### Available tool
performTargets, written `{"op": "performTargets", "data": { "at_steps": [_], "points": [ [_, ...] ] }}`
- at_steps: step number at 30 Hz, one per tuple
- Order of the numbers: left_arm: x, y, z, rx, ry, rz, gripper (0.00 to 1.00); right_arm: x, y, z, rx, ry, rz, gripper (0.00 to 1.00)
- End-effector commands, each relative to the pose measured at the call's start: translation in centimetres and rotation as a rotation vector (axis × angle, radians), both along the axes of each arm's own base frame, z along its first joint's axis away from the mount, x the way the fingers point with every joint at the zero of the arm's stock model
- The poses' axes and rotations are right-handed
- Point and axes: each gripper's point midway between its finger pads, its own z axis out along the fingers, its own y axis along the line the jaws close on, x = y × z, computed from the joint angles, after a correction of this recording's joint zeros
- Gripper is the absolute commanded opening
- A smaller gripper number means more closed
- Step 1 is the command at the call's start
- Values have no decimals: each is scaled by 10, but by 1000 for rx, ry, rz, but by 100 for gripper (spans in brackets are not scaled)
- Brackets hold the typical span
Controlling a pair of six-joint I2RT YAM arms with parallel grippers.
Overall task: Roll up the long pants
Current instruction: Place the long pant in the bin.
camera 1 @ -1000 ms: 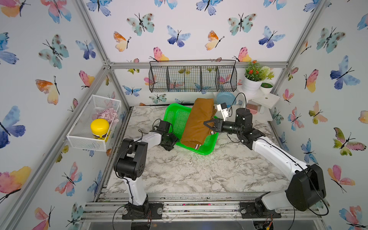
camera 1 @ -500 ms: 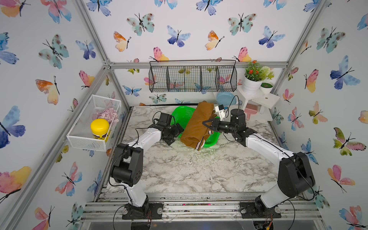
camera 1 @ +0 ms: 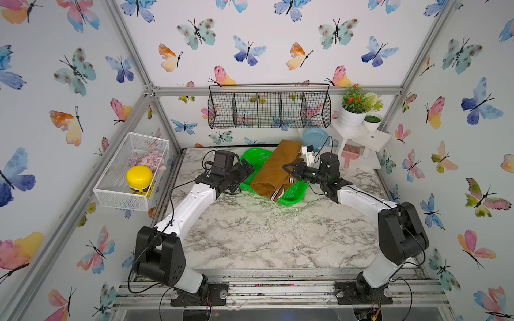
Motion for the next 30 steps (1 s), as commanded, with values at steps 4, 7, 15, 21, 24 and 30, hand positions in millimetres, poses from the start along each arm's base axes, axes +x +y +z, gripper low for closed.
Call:
{"op": "performTargets", "data": {
  "at_steps": [4, 7, 15, 21, 24, 30],
  "points": [
    [0, 5, 4, 21, -14, 14, 98, 30, 4, 41, 207, -126, -79, 3],
    [0, 3, 2, 15, -12, 7, 98, 41, 7, 25, 197, -110, -104, 3],
    [0, 6, 1, 26, -19, 17, 98, 60, 15, -36, 125, -33, -139, 3],
    [1, 4, -4, 27, -5, 7, 98, 67, 17, -79, 74, 26, -148, 3],
    [2, 4, -7, 27, 2, 6, 98, 67, 17, -99, 46, 59, -150, 4],
    [3, 4, -12, 25, 14, 3, 98, 66, 13, -156, -61, 166, -159, 4]
  ]
}}
